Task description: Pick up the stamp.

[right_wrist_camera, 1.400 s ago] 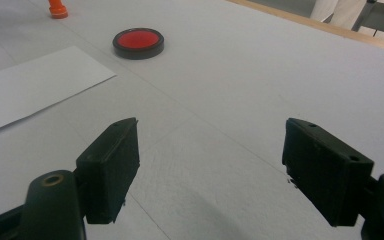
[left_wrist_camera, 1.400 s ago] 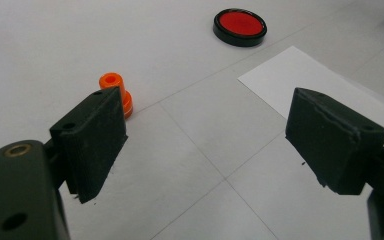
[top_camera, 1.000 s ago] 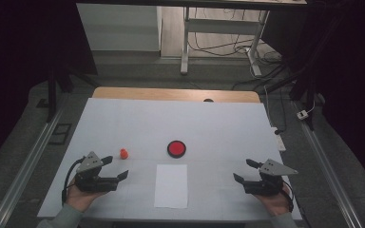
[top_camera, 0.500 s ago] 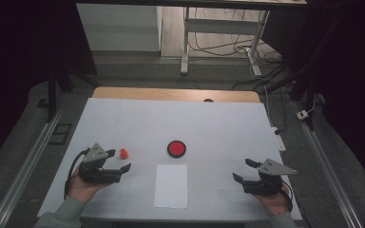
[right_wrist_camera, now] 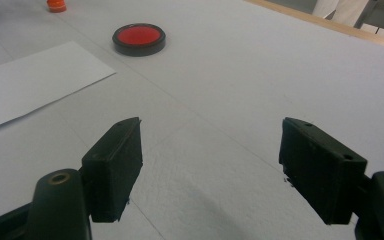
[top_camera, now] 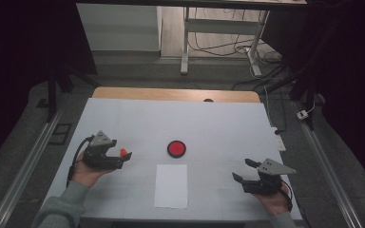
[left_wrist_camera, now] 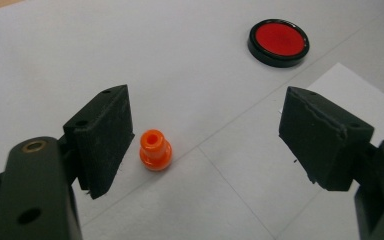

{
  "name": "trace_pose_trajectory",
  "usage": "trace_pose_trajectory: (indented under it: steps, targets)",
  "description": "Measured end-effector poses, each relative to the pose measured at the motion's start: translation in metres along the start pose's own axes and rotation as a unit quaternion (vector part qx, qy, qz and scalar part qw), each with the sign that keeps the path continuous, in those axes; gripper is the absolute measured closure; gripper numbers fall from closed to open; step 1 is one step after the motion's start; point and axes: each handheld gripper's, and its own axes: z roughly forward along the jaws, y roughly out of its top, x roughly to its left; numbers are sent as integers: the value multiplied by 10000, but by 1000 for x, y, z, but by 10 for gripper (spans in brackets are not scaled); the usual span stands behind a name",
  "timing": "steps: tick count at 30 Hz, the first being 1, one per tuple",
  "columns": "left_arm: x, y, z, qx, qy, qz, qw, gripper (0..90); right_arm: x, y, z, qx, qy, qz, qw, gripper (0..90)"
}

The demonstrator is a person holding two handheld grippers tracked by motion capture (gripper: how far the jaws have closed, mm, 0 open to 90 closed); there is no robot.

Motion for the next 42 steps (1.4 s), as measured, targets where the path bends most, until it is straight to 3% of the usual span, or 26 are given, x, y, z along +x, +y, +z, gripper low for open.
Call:
trace_pose_trajectory:
  steps: [7, 9, 22, 42]
  targets:
    - [16, 0, 14, 147, 62, -106, 9998, 221, 1, 0, 1, -15, 19, -5, 10000, 249]
    - [17, -1, 14, 24, 52, -93, 9999, 220, 1, 0, 1, -20, 15, -7, 10000, 251]
    - [20, -6, 27, 380, 97, 95, 9992, 238, 1, -2, 1, -20, 9, 25, 10000, 260]
    - [29, -20, 37, 395, 148, 102, 9991, 325, 2, -6, 6, 54, 71, 16, 10000, 266]
